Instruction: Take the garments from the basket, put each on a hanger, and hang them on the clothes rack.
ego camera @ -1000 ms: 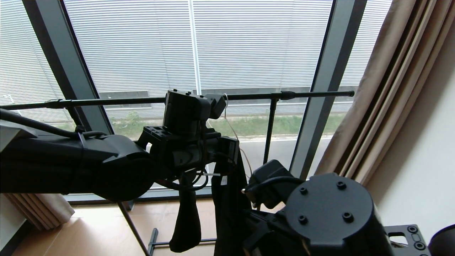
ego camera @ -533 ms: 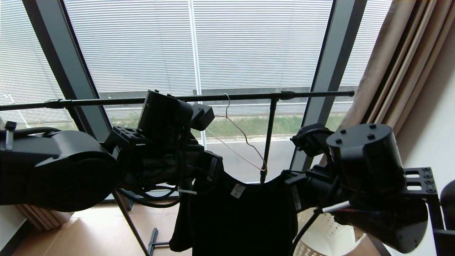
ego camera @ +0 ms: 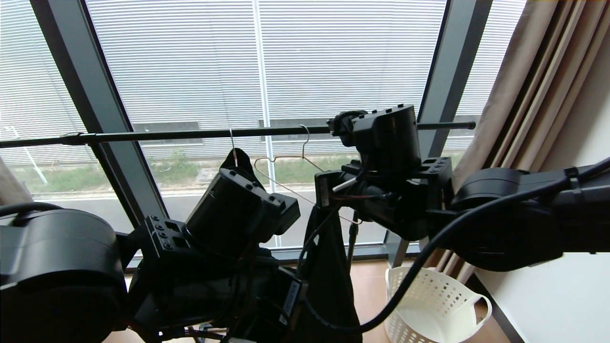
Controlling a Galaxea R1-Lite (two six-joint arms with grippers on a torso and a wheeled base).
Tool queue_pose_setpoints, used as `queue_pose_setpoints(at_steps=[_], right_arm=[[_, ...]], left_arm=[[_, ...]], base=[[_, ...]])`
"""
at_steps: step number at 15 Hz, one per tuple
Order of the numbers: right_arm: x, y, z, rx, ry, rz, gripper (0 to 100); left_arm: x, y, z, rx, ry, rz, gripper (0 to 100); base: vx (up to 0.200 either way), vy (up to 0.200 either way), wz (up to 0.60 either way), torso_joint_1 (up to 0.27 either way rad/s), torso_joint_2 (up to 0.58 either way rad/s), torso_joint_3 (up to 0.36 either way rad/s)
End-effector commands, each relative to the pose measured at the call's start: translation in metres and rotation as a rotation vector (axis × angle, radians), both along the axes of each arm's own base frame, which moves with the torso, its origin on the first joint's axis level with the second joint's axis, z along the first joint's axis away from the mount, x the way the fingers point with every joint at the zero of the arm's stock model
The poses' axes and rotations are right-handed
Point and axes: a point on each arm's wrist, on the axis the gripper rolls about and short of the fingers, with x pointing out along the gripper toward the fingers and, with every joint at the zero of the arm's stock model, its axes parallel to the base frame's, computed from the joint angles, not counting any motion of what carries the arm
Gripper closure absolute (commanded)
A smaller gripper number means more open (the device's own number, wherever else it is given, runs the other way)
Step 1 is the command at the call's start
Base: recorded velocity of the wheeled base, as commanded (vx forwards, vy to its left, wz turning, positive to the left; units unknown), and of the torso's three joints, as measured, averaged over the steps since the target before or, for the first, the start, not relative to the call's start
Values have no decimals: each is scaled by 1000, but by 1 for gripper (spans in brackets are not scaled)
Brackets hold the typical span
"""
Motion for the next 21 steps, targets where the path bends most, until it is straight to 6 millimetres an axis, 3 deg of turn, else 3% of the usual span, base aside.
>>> queue_pose_setpoints(at_steps=[1, 4, 9, 12, 15, 21], right_arm=[[10, 17, -16, -14, 18, 12, 100], [6, 17, -16, 13, 31, 5, 100], [-8, 0, -2, 35, 29, 10, 100], [-26, -34, 7, 33, 31, -16, 100], [-49, -63, 18, 34, 19, -27, 100], [-93, -96, 5, -17, 47, -13, 100]], left_arm=[[-3, -14, 1, -37, 25, 5, 100], [2, -20, 9, -107, 55, 81, 100], [11, -5, 3, -81, 55, 154, 100], [31, 16, -3, -47, 34, 276, 100], [50, 24, -4, -65, 2, 325, 100], [82, 15, 2, -51, -107, 278, 100]], base=[[0, 0, 0, 0, 0, 0], [0, 0, 0, 0, 0, 0], [0, 0, 0, 0, 0, 0], [0, 0, 0, 0, 0, 0], [0, 0, 0, 0, 0, 0], [0, 0, 0, 0, 0, 0]])
